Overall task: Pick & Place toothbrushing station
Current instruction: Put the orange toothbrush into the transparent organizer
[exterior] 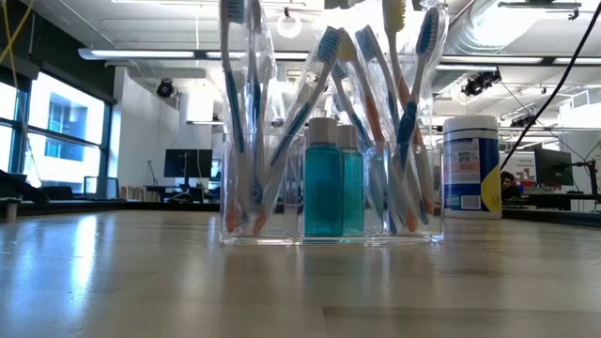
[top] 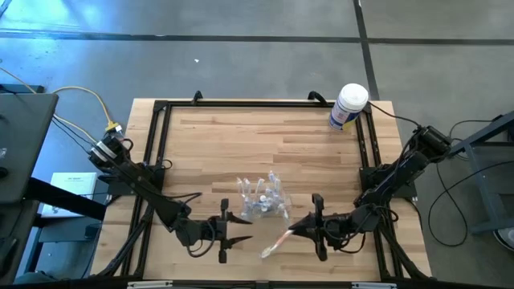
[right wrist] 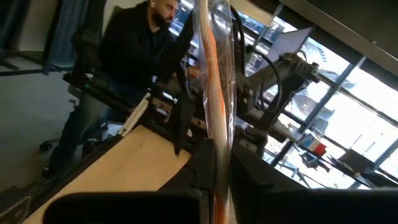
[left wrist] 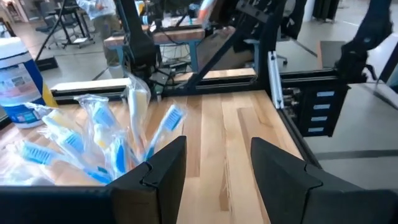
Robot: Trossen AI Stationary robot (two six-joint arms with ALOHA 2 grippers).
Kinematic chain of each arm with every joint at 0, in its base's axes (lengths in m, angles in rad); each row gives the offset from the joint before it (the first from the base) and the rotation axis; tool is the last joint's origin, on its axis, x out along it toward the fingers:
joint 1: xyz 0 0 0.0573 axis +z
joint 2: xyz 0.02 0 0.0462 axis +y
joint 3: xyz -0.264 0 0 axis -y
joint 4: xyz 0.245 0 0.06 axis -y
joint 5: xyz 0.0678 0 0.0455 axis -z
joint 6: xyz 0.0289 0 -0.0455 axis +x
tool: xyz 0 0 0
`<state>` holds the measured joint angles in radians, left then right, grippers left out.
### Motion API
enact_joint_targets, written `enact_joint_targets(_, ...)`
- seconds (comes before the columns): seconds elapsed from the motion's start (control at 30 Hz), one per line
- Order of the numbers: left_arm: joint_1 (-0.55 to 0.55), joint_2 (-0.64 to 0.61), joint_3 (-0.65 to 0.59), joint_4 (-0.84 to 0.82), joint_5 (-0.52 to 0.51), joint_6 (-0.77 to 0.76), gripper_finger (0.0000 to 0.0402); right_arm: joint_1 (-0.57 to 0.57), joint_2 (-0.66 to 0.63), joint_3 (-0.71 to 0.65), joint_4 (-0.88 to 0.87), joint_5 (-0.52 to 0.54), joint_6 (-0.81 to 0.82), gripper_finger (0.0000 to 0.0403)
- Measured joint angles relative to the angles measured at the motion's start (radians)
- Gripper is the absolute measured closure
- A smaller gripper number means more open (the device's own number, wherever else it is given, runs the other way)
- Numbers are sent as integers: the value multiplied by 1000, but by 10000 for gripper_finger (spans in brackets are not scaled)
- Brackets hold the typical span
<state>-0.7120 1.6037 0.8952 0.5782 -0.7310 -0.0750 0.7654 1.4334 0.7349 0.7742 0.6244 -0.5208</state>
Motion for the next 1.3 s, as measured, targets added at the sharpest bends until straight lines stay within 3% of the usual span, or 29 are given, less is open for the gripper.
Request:
enact_joint_targets(0.4,18,17,0,52,-3,37,227,0,0,0,-9,-57,1,385)
enact_joint_targets(1.3,18,17,-1,31,-3,25,227,-41,-1,0,-45,-51,57,385)
